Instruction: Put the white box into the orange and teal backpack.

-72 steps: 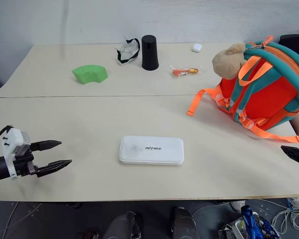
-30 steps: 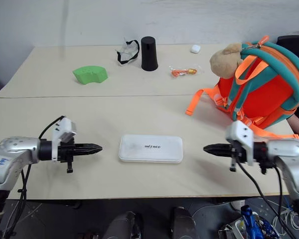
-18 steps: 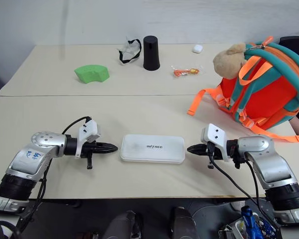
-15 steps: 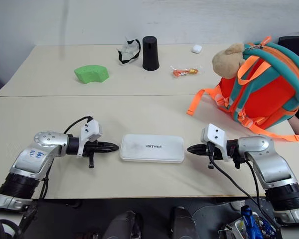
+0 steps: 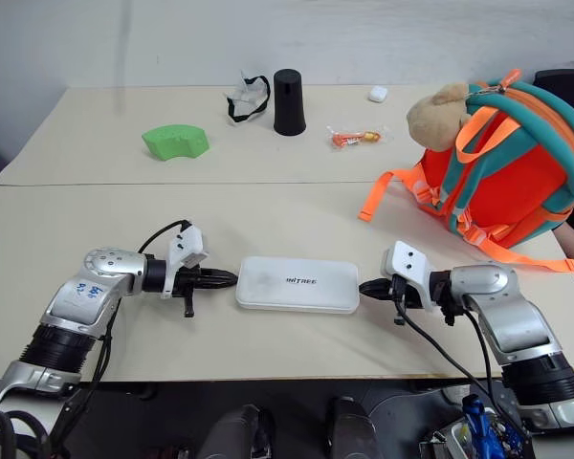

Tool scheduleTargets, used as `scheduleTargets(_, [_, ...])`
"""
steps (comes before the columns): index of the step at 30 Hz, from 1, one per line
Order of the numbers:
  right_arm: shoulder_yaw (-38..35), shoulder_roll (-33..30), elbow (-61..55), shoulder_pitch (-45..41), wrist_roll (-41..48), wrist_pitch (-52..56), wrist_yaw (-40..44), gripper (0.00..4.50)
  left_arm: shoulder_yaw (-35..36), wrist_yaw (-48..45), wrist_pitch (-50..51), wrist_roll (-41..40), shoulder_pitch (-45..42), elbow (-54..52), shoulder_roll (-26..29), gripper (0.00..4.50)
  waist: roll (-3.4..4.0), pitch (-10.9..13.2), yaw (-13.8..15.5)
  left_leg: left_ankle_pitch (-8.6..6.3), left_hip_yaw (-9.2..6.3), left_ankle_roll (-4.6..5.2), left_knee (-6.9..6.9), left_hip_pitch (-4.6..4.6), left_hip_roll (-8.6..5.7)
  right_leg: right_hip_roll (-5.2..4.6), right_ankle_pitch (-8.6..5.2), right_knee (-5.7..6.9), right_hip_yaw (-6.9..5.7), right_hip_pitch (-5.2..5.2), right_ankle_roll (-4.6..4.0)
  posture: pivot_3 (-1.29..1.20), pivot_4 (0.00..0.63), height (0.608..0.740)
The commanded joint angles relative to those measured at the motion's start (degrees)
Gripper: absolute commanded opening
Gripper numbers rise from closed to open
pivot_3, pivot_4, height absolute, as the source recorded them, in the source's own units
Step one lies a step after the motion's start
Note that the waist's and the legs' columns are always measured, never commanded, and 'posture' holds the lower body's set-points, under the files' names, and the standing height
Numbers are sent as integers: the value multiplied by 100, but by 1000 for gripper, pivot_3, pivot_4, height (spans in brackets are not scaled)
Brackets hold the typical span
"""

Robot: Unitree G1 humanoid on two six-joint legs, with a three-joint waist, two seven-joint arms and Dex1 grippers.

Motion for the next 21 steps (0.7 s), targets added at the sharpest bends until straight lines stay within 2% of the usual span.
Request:
scheduleTargets(1, [-86,-54,-74,-60,9,-159,53,0,395,-249,1307,-504,-417,123,347,610,-4,3,2,0,0,0,0,0,0,0,0,0,0,0,0,0,150,740])
scheduleTargets(4, [-71,-39,-23,-88,-25,-212,48,0,420,-105,2779,-719,-1110,610,409,1573,-13,8,10,3,-4,0,5,0,-1,13,0,7,-4,1,0,0,150,740])
scheduleTargets(5, [-55,-24,8,-96,-50,-239,38,0,367,-238,3200,-867,-1279,598,462,1788,-14,8,20,4,-5,2,5,-1,-5,20,0,6,-7,1,0,0,150,740])
scheduleTargets(8, [34,4,70,-73,-194,-366,-1,0,245,-379,4269,-1180,-1693,591,554,2796,-14,8,5,3,-4,7,3,-6,-11,19,4,10,-2,3,11,0,150,740])
scheduleTargets(12, [78,80,59,-28,-251,-427,-55,0,-29,-355,4879,-1273,-1945,734,634,4108,-14,8,5,3,-11,8,10,-28,-10,21,7,8,2,-6,16,0,150,740])
scheduleTargets(13, [79,110,42,-25,-254,-423,-85,0,-227,-356,5126,-1270,-2021,812,655,4310,-14,8,-10,3,-11,8,10,-28,-10,21,7,8,2,-7,16,0,150,740])
scheduleTargets(17, [55,167,2,-3,-276,-407,-180,0,-473,-197,5719,-1367,-2259,1074,455,4310,-19,11,-2,6,-19,3,45,-36,-5,28,6,11,6,-10,15,0,150,740])
scheduleTargets(21, [19,157,-22,58,-275,-410,-209,0,-298,48,6246,-1627,-2520,1280,44,4310,-27,16,15,3,-28,6,70,-48,-6,24,6,21,4,-11,15,0,150,740])
